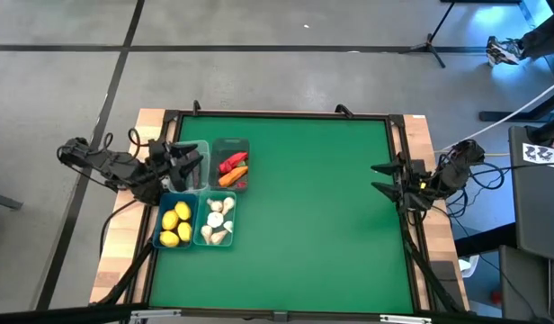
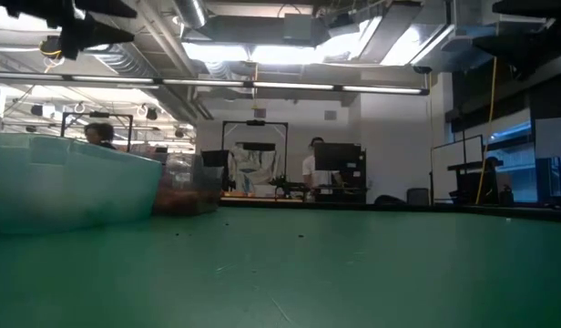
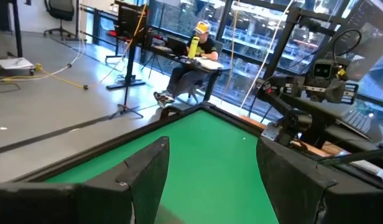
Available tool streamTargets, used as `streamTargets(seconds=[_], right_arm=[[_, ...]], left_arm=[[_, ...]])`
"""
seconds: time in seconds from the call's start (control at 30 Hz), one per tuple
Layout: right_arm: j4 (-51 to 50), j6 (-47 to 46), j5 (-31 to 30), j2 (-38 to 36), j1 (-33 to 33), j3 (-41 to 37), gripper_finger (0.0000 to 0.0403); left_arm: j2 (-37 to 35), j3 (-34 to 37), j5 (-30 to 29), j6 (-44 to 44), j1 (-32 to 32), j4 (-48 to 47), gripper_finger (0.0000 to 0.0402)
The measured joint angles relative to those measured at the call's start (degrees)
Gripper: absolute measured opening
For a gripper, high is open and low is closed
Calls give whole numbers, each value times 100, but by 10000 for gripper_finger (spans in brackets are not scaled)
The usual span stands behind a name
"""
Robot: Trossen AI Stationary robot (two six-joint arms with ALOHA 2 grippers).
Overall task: Sort produce into baskets
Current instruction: Return to Home Position
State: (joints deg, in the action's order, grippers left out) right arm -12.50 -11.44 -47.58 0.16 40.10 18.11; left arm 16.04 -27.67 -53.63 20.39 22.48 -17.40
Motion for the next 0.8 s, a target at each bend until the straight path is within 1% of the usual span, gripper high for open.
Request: streamTargets(seconds=[0.2,0.33,0.43,0.5,0.67,0.73,0.8], right_arm=[[29,-31,119,0,0,0,280],[35,-28,123,0,0,0,280],[-17,-21,125,0,0,0,280],[-49,-22,96,0,0,-20,280],[-115,14,22,0,0,-31,280],[-149,18,66,0,0,-33,280],[-61,99,115,0,0,-90,280]], left_arm=[[-697,508,108,50,31,51,237],[-1239,869,194,-182,138,264,237],[-1600,1190,518,-505,210,627,237],[-1568,1307,705,-717,241,863,237],[-1579,1623,1547,-996,315,1223,237],[-1576,1733,2185,-1166,341,1512,237],[-1579,1881,2975,-1442,352,1915,237]])
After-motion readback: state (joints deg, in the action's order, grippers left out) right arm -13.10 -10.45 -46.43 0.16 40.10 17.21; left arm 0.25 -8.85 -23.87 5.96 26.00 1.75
